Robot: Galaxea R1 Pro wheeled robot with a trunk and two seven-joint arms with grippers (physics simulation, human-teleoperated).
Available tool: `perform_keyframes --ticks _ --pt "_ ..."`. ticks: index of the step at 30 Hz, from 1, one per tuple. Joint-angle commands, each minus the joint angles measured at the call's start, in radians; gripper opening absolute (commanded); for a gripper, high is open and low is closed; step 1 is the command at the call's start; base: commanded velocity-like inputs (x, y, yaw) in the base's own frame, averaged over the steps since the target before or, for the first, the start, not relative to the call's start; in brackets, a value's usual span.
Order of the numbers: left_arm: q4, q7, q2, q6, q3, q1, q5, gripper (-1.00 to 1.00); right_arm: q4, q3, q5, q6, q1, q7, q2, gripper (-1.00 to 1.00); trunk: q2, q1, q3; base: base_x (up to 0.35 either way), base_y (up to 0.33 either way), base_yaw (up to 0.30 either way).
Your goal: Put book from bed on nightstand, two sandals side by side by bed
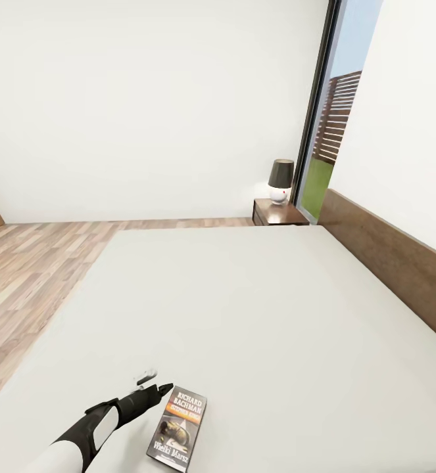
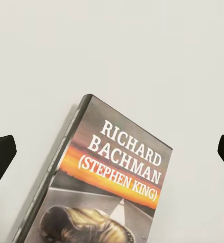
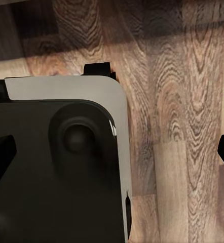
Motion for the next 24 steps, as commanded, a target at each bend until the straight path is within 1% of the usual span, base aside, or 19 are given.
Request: perform_keyframes --ticks 1,3,10,24 --pt "-0.001 -0.003 0.000 0.010 0.004 0.000 0.008 1.00 0.003 -0.008 0.007 -0.006 -0.001 0.003 -0.001 1.00 -0.001 0.000 -0.001 0.000 0.000 0.000" --pt "-0.001 -0.003 0.000 0.010 0.003 0.000 0.008 1.00 0.003 -0.008 0.007 -0.006 -0.001 0.003 -0.001 1.00 -0.001 0.000 -0.001 0.000 0.000 0.000" --pt "-0.001 -0.004 -0.001 0.010 0.002 0.000 0.008 1.00 0.003 -0.008 0.007 -0.006 -0.001 0.003 -0.001 1.00 -0.050 0.027 -0.023 0.000 0.000 0.000" --pt "-0.001 -0.002 -0.004 0.010 -0.009 0.000 0.008 1.00 0.003 -0.008 0.007 -0.006 -0.001 0.003 -0.002 1.00 -0.050 0.027 -0.023 0.000 0.000 0.000"
